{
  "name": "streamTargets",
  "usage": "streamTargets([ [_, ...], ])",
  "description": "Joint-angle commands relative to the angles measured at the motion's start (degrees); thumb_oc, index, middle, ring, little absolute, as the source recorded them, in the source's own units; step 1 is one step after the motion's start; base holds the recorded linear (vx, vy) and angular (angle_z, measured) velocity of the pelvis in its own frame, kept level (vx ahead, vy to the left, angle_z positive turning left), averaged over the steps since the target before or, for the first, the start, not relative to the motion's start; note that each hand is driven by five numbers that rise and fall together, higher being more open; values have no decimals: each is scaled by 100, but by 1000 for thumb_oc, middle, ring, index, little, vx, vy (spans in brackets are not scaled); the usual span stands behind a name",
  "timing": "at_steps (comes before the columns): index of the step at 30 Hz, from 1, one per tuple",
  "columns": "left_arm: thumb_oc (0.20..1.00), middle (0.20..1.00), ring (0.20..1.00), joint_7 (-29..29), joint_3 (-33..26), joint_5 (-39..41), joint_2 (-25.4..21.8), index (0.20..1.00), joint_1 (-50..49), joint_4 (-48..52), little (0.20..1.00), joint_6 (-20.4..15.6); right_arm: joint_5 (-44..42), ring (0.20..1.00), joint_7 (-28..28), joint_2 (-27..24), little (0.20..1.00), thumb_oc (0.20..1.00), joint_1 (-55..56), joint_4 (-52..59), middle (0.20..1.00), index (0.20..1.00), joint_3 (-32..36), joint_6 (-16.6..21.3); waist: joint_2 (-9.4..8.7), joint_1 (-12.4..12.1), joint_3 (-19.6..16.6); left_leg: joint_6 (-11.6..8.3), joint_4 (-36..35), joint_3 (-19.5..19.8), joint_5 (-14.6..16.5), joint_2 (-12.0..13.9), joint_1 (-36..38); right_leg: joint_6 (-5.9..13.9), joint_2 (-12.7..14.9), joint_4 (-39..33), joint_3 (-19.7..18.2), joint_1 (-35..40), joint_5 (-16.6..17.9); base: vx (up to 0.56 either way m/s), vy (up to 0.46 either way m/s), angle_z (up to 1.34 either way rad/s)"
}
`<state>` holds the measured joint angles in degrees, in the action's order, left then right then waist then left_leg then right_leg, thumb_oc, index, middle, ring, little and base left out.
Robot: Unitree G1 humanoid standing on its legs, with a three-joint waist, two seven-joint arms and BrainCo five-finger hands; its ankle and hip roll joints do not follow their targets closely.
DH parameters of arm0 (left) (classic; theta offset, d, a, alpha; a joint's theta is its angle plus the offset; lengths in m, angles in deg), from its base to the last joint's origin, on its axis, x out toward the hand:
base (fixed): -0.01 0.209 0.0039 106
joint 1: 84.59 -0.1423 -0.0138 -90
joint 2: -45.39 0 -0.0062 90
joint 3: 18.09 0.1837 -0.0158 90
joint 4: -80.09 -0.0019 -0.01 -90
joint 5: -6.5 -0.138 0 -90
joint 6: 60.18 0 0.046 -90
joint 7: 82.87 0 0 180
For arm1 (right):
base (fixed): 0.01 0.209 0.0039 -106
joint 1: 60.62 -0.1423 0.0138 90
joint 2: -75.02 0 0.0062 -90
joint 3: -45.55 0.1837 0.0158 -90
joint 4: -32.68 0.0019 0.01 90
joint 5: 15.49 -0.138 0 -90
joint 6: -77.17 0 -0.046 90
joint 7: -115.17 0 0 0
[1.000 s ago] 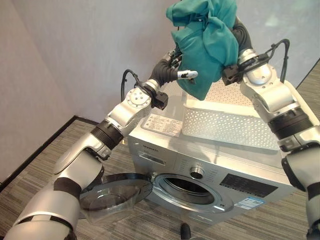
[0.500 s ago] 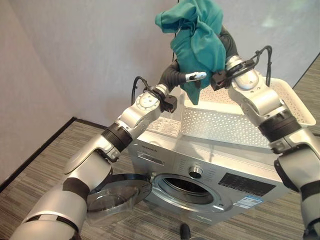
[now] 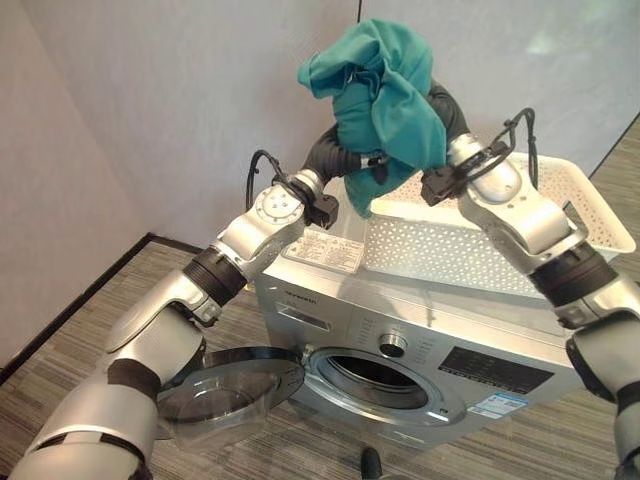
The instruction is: Grab the laundry basket,head to the washer,open it,put in the laundry and shut it.
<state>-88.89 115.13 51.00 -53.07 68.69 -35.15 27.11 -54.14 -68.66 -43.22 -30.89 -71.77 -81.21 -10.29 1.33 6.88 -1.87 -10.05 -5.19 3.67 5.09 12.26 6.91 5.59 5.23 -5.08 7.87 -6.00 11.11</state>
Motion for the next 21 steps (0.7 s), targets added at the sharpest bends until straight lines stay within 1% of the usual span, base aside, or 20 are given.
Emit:
streamTargets([
  [1, 200, 200, 200, -159, -99, -388, -227, 200, 763, 54, 200, -532, -128, 1000, 404, -262, 1000, 1000, 122, 290, 1000, 1000, -141, 256, -279, -153, -52, 188, 74, -176, -75, -3, -53, 620, 739, 198, -11, 201, -632, 0, 0, 0],
  [5, 200, 200, 200, -269, -279, -661, -292, 200, 628, 240, 200, -603, -167, 1000, 434, -419, 1000, 1000, 338, 429, 1000, 1000, 15, 283, -301, -157, -48, 193, 81, -171, -58, -2, -59, 621, 744, 194, -9, 202, -632, 0, 0, 0],
  [6, 200, 200, 200, -355, -498, -718, -326, 200, 469, 408, 200, -660, -157, 1000, 405, -494, 1000, 1000, 473, 472, 1000, 1000, 198, 330, -314, -161, -45, 200, 91, -163, -47, -6, -65, 622, 748, 196, -6, 203, -635, 0, 0, 0],
  [10, 200, 200, 200, -527, -1038, -1021, -501, 200, 109, 771, 200, -769, -151, 1000, 386, -633, 1000, 1000, 799, 513, 1000, 1000, 679, 435, -350, -180, -52, 202, 101, -164, -27, -8, -72, 623, 753, 190, -4, 217, -641, 0, 0, 0],
  [13, 200, 200, 200, -619, -1344, -1283, -701, 200, -60, 986, 200, -838, -129, 1000, 376, -883, 1000, 1000, 1007, 547, 1000, 1000, 966, 475, -403, -170, -62, 204, 120, -159, -63, -39, -126, 620, 784, 196, -10, 180, -607, -32, 6, 1],
  [14, 200, 200, 200, -621, -1344, -1285, -701, 200, -64, 992, 200, -835, -128, 1000, 376, -883, 1000, 1000, 1014, 551, 1000, 1000, 971, 474, -407, -169, -68, 206, 122, -158, -65, -43, -133, 621, 788, 197, -10, 175, -606, 0, 0, 0],
  [15, 200, 200, 200, -737, -1827, -1554, -1093, 200, -402, 1378, 200, -897, -40, 1000, 338, -1146, 1000, 1000, 1424, 688, 1000, 1000, 1529, 552, -412, -150, -73, 204, 119, -176, -57, -37, -137, 623, 786, 197, -9, 164, -597, 0, 0, 0],
  [16, 200, 200, 200, -740, -1827, -1559, -1091, 200, -416, 1394, 200, -888, -36, 1000, 338, -1147, 1000, 1000, 1450, 703, 1000, 1000, 1546, 548, -415, -154, -79, 204, 120, -176, -56, -37, -137, 623, 785, 197, -9, 165, -598, 0, 0, 0],
  [17, 200, 200, 200, -766, -2225, -1766, -1342, 200, -803, 1836, 200, -930, 89, 1000, 311, -1342, 1000, 1000, 1907, 820, 1000, 1000, 2086, 601, -425, -153, -90, 209, 110, -184, -46, -40, -132, 626, 782, 185, -7, 162, -594, 0, 0, 0],
  [18, 200, 200, 200, -799, -2498, -1930, -1483, 200, -1046, 2048, 200, -962, 180, 1000, 281, -1458, 1000, 1000, 2167, 845, 1000, 1000, 2423, 626, -426, -141, -86, 212, 114, -183, -36, -39, -133, 623, 781, 182, -9, 159, -596, 0, 0, 0],
  [21, 200, 200, 200, -789, -3327, -2368, -1753, 200, -2015, 2711, 200, -973, 471, 1000, 183, -1658, 1000, 1000, 3065, 998, 1000, 1000, 3478, 691, -445, -144, -99, 224, 120, -196, -3, -39, -127, 621, 767, 167, -12, 162, -598, 6, 1, 1],
])
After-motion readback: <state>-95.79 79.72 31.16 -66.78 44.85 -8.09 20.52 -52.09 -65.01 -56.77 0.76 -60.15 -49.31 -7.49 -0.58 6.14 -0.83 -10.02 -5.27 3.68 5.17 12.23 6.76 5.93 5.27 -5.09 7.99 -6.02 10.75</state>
